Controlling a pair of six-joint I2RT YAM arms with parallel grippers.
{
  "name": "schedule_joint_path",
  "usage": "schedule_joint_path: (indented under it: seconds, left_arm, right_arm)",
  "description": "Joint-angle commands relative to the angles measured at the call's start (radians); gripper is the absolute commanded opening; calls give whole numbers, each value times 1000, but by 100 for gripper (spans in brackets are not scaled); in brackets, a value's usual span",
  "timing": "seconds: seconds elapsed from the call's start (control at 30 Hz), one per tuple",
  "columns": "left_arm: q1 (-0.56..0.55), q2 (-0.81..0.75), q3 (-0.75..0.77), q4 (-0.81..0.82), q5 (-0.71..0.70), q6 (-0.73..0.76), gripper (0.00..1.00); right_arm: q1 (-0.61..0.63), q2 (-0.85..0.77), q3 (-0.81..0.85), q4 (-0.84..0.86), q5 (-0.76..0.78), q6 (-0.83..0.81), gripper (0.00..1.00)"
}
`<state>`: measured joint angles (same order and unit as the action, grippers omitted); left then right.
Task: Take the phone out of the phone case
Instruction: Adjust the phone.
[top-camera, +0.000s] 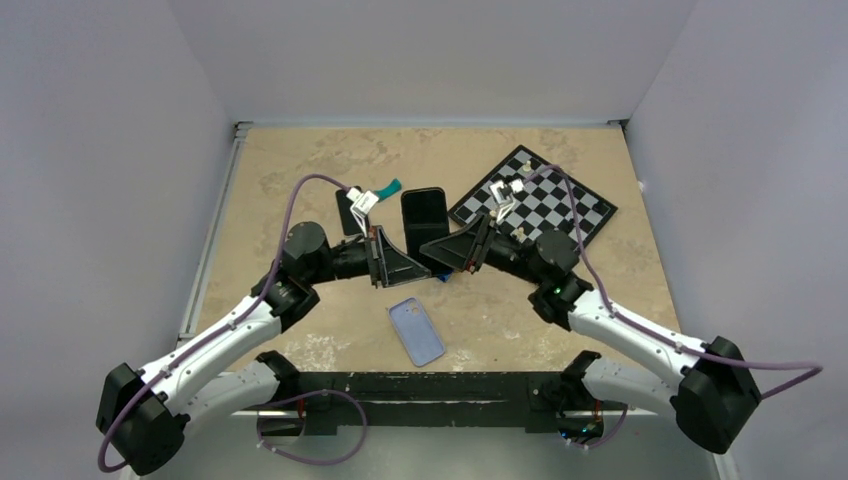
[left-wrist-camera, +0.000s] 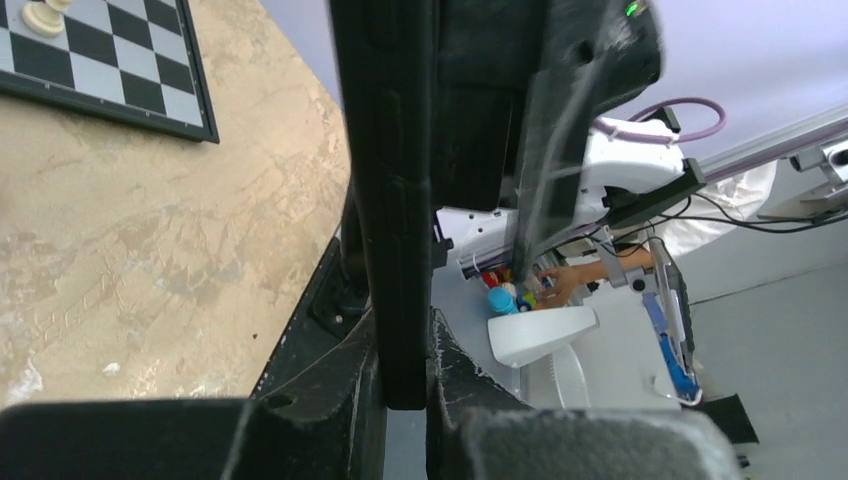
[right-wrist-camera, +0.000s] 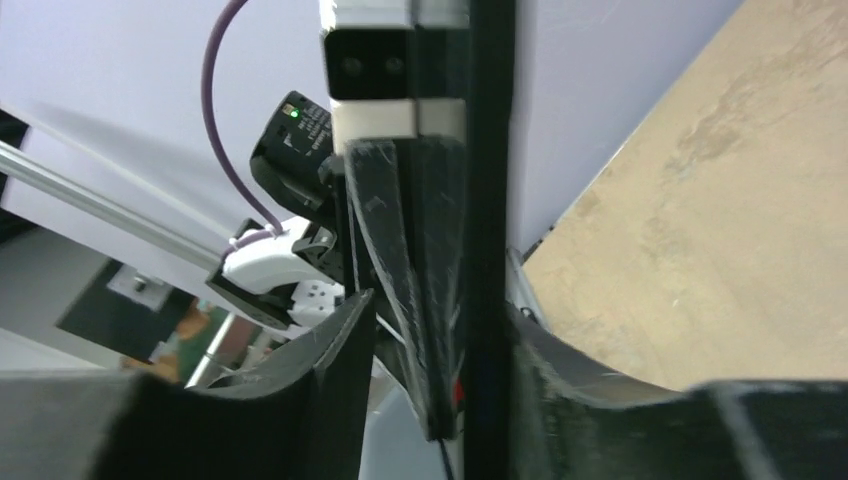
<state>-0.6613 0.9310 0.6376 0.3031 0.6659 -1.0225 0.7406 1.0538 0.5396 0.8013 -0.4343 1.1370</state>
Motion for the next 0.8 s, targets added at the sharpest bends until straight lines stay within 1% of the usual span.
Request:
schedule_joint_path:
  seconds: [0.0, 0.07, 0.1, 0.23, 0.37, 0.5, 0.53, 0.63, 0.77]
  left_arm:
    - [2, -31, 63, -45, 75, 123, 0]
    - [2, -49, 73, -84, 109, 157, 0]
    - [3, -59, 76, -99, 122, 172, 0]
    - [3, -85, 82, -113, 180, 198, 0]
    - [2, -85, 82, -119, 223, 197, 0]
    - [3, -88, 88, -140, 250, 211, 0]
    - [2, -88, 91, -147, 257, 217, 0]
    - [3, -90, 111, -184, 267, 247, 0]
    - [3, -92, 142, -238, 268, 288, 0]
  right_arm:
    - [-62, -37, 225, -302, -132, -181, 55]
    - [-94, -8, 303, -409, -218, -244, 59]
    - [-108, 1, 322, -425, -249, -257, 59]
    - [-149, 19, 353, -404, -365, -273, 58]
    - [-160, 48, 401, -411, -432, -307, 55]
    - [-160, 80, 451, -431, -499, -331, 50]
    - [-160, 86, 458, -434, -510, -335, 47]
    - [-159, 100, 478, -450, -526, -345, 33]
    - [-158, 118, 477, -428, -581, -339, 31]
